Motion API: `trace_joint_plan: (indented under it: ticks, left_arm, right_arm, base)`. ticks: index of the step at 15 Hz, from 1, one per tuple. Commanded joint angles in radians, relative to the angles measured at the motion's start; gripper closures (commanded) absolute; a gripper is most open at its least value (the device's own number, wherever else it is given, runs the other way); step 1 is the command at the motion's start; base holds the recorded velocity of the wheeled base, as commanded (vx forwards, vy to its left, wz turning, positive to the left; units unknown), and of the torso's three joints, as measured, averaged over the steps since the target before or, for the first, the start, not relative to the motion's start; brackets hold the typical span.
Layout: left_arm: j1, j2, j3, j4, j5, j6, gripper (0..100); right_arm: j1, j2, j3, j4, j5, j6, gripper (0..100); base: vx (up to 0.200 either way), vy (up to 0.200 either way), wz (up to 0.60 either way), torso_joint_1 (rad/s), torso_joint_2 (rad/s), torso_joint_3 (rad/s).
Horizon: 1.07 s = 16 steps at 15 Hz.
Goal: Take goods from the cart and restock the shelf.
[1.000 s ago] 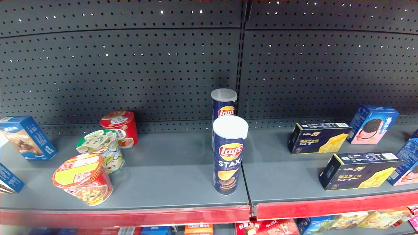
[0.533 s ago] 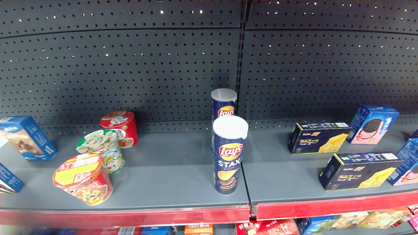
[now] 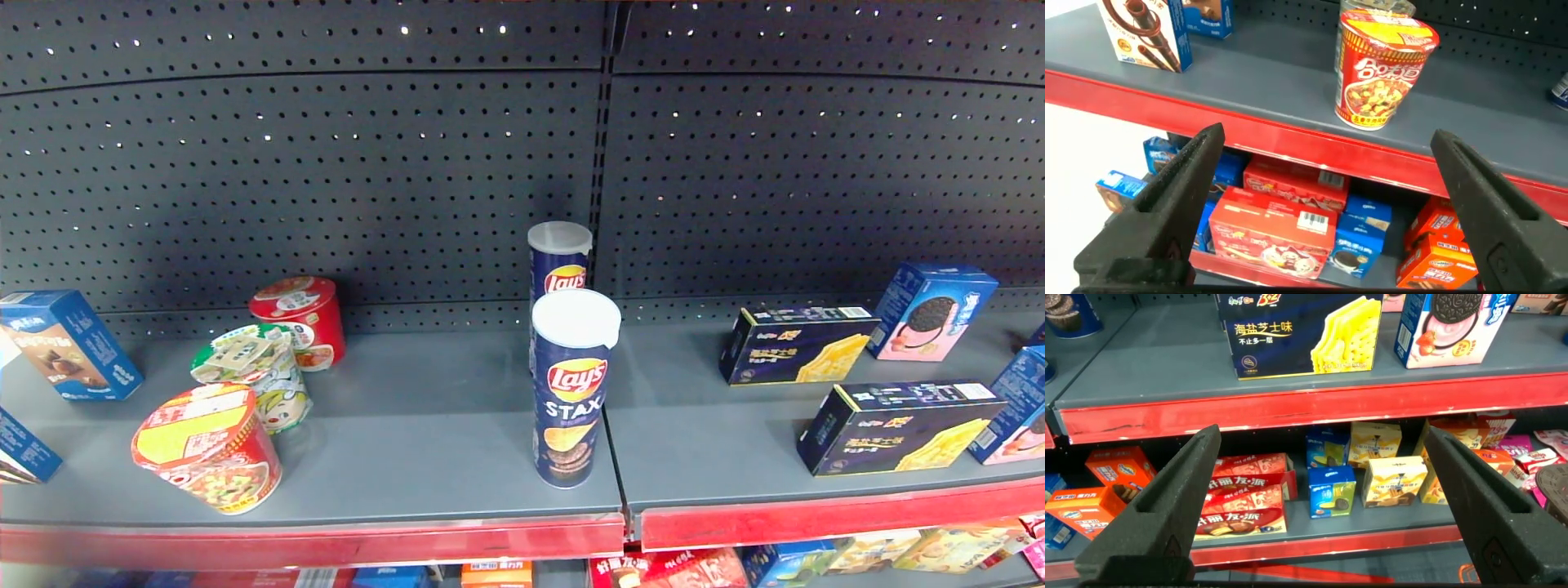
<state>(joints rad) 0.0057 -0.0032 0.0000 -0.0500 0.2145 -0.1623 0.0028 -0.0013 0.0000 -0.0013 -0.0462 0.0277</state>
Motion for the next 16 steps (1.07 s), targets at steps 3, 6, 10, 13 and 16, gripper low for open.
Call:
trace_joint_plan:
  ticks: [3, 6, 10, 13, 16]
  left_arm:
    - [0.0, 0.003, 0.0, -0.001, 0.0, 0.0, 0]
    - [0.0, 0.003, 0.0, -0.001, 0.0, -0.002, 0]
    - [0.0, 0.003, 0.0, -0.001, 0.002, 0.0, 0]
    - [0.0, 0.003, 0.0, -0.001, 0.002, 0.0, 0]
    - [0.0, 0.003, 0.0, -0.001, 0.002, 0.0, 0]
  right_arm:
    - [0.0, 0.001, 0.0, 0.001, 0.002, -0.002, 0]
    - [0.0, 0.001, 0.0, 0.003, 0.006, -0.023, 0]
    - [0.0, 0.001, 0.0, 0.003, 0.006, -0.023, 0]
    - [0.0, 0.001, 0.0, 0.003, 0.006, -0.023, 0]
    - [0.0, 0.001, 0.0, 0.003, 0.006, -0.023, 0]
  base:
    - [0.0, 0.0, 0.0, 0.0, 0.0, 0.0]
    - [0.0, 0.0, 0.0, 0.0, 0.0, 0.0]
    - [0.0, 0.0, 0.0, 0.0, 0.0, 0.0]
    - [0.0, 0.0, 0.0, 0.0, 0.0, 0.0]
    - [0.0, 0.0, 0.0, 0.0, 0.0, 0.0]
